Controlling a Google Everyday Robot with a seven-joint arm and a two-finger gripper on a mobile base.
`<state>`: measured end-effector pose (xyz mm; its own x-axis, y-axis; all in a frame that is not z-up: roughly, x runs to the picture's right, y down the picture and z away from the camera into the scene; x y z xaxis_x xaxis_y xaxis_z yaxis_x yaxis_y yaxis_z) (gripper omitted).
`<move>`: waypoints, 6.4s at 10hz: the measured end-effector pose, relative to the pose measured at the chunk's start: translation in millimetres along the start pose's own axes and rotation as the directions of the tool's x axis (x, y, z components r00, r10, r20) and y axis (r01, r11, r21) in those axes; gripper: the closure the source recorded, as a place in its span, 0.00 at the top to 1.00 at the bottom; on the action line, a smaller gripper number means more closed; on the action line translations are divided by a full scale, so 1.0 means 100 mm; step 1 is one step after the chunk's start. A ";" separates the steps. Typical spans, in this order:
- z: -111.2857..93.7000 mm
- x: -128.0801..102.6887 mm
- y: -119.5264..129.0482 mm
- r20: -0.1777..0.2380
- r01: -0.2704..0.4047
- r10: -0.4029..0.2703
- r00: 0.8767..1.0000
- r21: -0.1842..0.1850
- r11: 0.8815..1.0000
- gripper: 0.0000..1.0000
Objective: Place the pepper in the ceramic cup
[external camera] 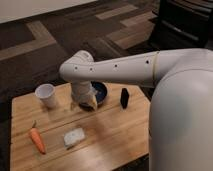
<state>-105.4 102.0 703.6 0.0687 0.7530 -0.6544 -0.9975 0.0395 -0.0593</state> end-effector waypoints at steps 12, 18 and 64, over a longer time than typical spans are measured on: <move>0.00 0.00 0.00 0.000 0.000 0.000 1.000 0.000 1.000 0.65; 0.00 0.00 0.00 0.000 0.000 0.000 1.000 0.000 1.000 0.65; 1.09 0.63 2.75 -0.277 0.634 -0.583 0.764 0.156 0.757 0.05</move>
<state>-377.8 231.5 727.9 0.6388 0.3704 -0.6744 -0.7147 0.6101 -0.3420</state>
